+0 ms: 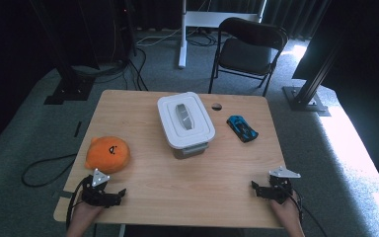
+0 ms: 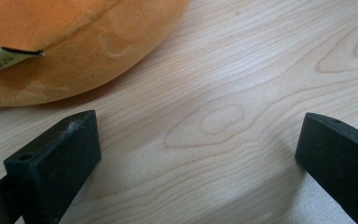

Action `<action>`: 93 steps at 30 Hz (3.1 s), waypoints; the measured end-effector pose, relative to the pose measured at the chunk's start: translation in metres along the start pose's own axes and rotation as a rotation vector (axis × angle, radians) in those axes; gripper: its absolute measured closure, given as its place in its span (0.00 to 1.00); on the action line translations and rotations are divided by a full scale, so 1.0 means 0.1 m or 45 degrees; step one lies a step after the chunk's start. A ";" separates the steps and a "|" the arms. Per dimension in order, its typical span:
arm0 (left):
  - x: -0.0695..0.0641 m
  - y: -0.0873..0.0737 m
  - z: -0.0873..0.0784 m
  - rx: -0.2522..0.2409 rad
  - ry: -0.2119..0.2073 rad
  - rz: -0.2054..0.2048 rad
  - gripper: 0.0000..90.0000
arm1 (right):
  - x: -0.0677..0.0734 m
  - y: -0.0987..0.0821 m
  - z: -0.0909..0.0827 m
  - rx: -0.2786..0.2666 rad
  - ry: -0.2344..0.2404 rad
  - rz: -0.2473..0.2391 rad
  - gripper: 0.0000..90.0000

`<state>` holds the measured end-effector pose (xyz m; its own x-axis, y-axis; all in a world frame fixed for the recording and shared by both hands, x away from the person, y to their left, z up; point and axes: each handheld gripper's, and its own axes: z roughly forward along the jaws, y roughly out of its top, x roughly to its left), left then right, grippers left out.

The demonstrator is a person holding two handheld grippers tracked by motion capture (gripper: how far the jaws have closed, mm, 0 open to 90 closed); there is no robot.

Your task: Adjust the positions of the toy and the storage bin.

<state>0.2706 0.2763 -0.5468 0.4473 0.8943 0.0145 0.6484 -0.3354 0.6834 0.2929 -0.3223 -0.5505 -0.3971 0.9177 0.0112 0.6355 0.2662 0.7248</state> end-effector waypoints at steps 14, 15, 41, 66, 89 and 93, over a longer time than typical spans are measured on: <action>0.01 -0.01 -0.01 -0.001 -0.005 0.009 0.00 | 0.00 0.02 0.02 0.005 0.012 -0.011 0.13; 0.01 -0.01 -0.01 -0.001 -0.008 0.012 0.00 | 0.00 0.02 0.02 0.005 0.012 -0.011 0.13; 0.01 -0.01 -0.01 0.000 -0.012 0.014 0.00 | -0.08 0.28 0.13 0.019 0.048 0.017 0.13; 0.01 -0.01 -0.01 -0.001 -0.013 0.015 0.00 | -0.23 0.76 0.13 -0.029 0.051 0.016 0.13; 0.02 -0.01 -0.01 -0.001 -0.013 0.015 0.00 | -0.29 1.30 0.34 -0.049 0.034 -0.045 0.13; 0.01 -0.01 -0.01 -0.001 -0.011 0.012 0.00 | -0.30 1.38 0.41 -0.044 0.044 -0.051 0.13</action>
<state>0.2703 0.2780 -0.5470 0.4584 0.8886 0.0149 0.6436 -0.3435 0.6840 0.4198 -0.3012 -0.4794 -0.4446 0.8957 0.0048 0.5955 0.2916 0.7485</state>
